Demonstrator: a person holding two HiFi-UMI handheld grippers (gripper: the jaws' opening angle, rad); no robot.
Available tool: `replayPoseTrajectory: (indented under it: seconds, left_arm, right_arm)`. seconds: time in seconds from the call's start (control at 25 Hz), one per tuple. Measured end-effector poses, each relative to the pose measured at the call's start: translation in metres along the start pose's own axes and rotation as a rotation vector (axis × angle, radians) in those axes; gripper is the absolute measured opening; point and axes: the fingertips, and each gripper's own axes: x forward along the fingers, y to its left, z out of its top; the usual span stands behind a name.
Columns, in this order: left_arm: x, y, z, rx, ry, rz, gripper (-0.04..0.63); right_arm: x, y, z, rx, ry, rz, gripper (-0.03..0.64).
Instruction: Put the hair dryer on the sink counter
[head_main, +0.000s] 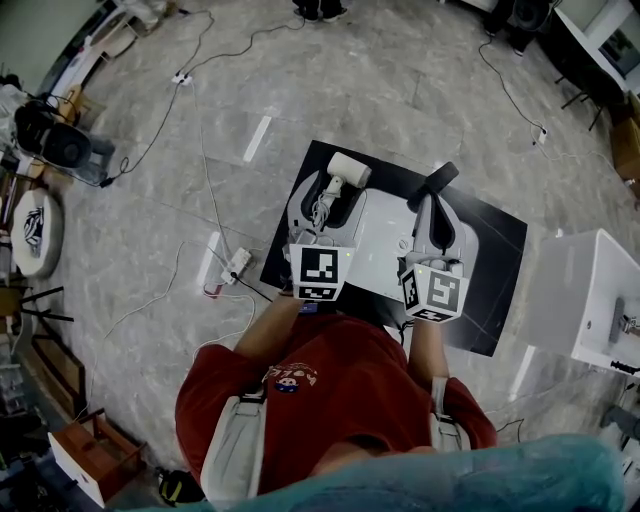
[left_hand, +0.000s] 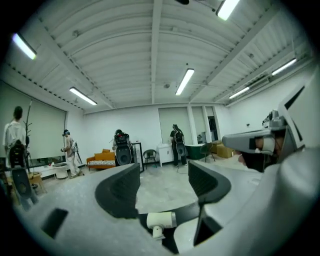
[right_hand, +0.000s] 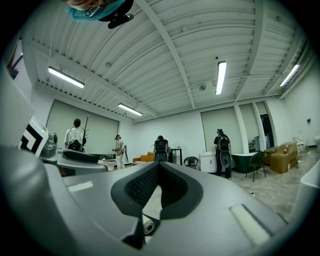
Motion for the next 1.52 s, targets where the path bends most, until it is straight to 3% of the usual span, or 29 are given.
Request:
replayPoseTrajectory:
  seconds: [0.16, 0.36, 0.68, 0.96, 1.16, 1.32, 1.52]
  left_arm:
    - [-0.019, -0.006, 0.038, -0.014, -0.118, -0.005, 0.298]
    - [-0.026, -0.010, 0.061, 0.033, -0.214, -0.018, 0.298]
    - [-0.025, -0.010, 0.066, 0.019, -0.238, -0.012, 0.290]
    - [-0.022, -0.012, 0.061, 0.032, -0.242, -0.014, 0.231]
    - [-0.026, -0.008, 0.063, -0.003, -0.264, 0.003, 0.172]
    - [-0.027, -0.008, 0.064, 0.072, -0.266, -0.004, 0.132]
    - [-0.026, -0.008, 0.062, 0.089, -0.271, 0.002, 0.089]
  right_arm:
    - [-0.008, 0.002, 0.010, 0.003, -0.031, 0.005, 0.002]
    - [-0.011, 0.005, 0.019, 0.005, -0.057, 0.004, 0.002]
    - [-0.009, 0.007, 0.020, -0.010, -0.048, 0.012, 0.002]
    - [-0.008, 0.009, 0.016, -0.010, -0.042, 0.016, 0.002]
    - [-0.008, 0.014, 0.017, -0.016, -0.040, 0.019, 0.002]
    - [-0.006, 0.016, 0.017, -0.021, -0.039, 0.019, 0.002]
    - [-0.006, 0.017, 0.016, -0.030, -0.035, 0.021, 0.002]
